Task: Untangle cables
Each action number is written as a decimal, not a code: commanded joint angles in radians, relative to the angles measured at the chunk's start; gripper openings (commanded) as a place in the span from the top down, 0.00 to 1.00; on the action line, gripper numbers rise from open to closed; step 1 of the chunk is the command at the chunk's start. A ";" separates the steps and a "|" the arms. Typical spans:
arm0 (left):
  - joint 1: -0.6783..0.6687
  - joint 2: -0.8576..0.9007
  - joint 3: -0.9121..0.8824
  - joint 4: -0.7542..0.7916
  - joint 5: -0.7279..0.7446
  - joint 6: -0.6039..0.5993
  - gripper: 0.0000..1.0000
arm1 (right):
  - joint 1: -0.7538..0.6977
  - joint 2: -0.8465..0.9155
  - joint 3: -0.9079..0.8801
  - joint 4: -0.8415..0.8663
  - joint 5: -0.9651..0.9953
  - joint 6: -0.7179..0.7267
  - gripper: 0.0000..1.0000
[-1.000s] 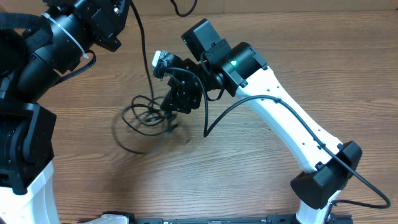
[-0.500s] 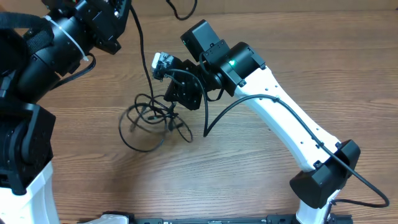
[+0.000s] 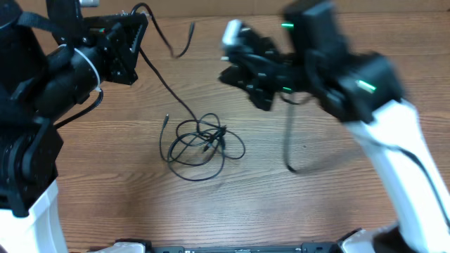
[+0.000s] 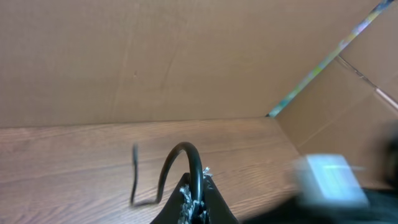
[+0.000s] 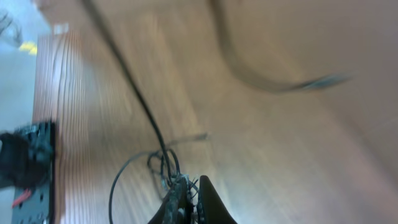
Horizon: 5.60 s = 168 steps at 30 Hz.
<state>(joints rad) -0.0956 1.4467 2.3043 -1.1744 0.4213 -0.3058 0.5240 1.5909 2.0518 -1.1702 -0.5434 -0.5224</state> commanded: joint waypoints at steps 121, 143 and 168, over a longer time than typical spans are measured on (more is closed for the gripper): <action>0.155 0.019 0.018 0.673 0.444 -0.551 0.96 | -0.058 0.340 -0.114 -0.009 -0.274 -0.299 0.14; 0.155 0.019 0.018 0.655 0.464 -0.547 0.96 | -0.006 0.304 -0.100 0.049 -0.296 -0.400 0.21; 0.155 0.019 0.018 0.647 0.489 -0.543 0.96 | 0.121 0.306 -0.104 0.083 -0.296 -0.399 0.96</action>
<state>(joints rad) 0.0536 1.4666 2.3058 -0.5320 0.8921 -0.8619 0.6376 1.9289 1.9373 -1.0920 -0.8288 -0.9165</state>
